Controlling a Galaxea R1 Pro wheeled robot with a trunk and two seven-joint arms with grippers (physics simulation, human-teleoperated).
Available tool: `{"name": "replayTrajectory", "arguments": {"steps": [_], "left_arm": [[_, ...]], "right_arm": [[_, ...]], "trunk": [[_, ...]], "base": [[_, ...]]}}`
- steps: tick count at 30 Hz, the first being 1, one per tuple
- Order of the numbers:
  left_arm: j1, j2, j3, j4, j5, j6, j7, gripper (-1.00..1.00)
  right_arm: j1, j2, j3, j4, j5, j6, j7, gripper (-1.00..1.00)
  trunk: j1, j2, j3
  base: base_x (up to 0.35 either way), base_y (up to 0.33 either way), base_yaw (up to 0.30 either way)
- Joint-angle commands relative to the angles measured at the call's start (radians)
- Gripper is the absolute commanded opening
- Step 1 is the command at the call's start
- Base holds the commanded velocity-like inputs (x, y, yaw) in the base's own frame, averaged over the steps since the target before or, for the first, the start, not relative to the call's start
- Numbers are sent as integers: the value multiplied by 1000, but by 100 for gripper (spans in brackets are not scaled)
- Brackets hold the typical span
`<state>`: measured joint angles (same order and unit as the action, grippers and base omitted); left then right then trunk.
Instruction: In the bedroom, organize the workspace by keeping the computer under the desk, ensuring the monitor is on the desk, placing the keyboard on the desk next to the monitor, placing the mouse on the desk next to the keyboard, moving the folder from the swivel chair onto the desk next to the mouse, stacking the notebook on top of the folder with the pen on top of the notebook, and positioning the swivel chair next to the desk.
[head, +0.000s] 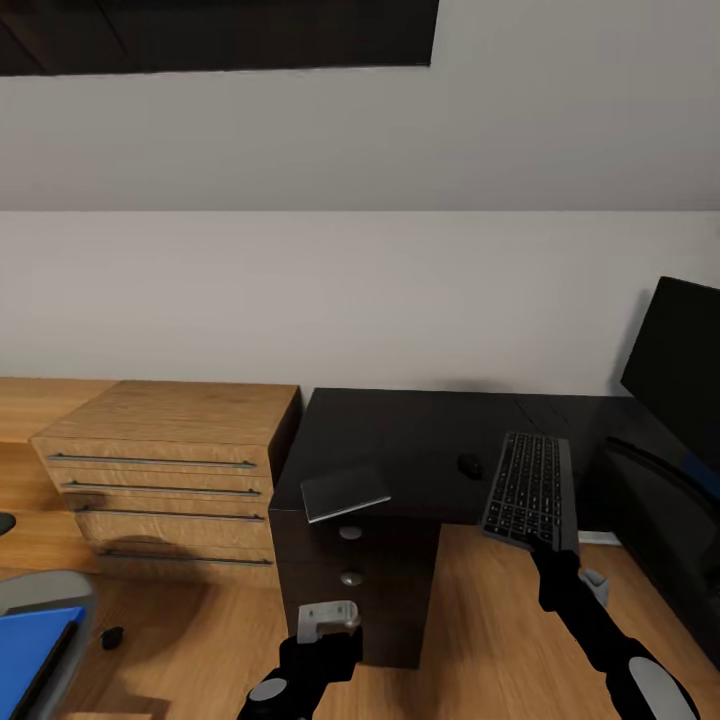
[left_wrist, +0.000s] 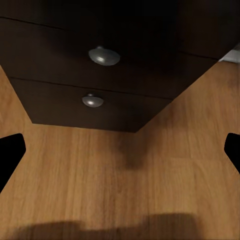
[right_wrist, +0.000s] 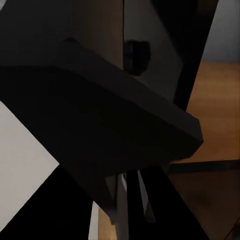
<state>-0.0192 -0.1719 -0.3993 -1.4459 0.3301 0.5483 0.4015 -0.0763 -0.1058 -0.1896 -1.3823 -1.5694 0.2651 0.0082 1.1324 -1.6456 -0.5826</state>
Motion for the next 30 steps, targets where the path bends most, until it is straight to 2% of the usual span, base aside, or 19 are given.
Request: {"name": "replayTrajectory", "arguments": {"steps": [1,8,30], "left_arm": [[-1,0,-1,-2,10,2,10,100],[-1,0,-1,-2,12,3,10,100],[-1,-1,-3,-22,13,7,9,100]], "right_arm": [[0,0,-4,23,6,5,-1,-100],[0,0,-5,28,6,5,-2,-100],[-1,0,-5,51,8,0,-4,-100]], "trunk": [[0,0,-1],[0,0,-1],[0,0,-1]], "base": [[21,-74,0],[73,-96,0],[2,-3,0]]}}
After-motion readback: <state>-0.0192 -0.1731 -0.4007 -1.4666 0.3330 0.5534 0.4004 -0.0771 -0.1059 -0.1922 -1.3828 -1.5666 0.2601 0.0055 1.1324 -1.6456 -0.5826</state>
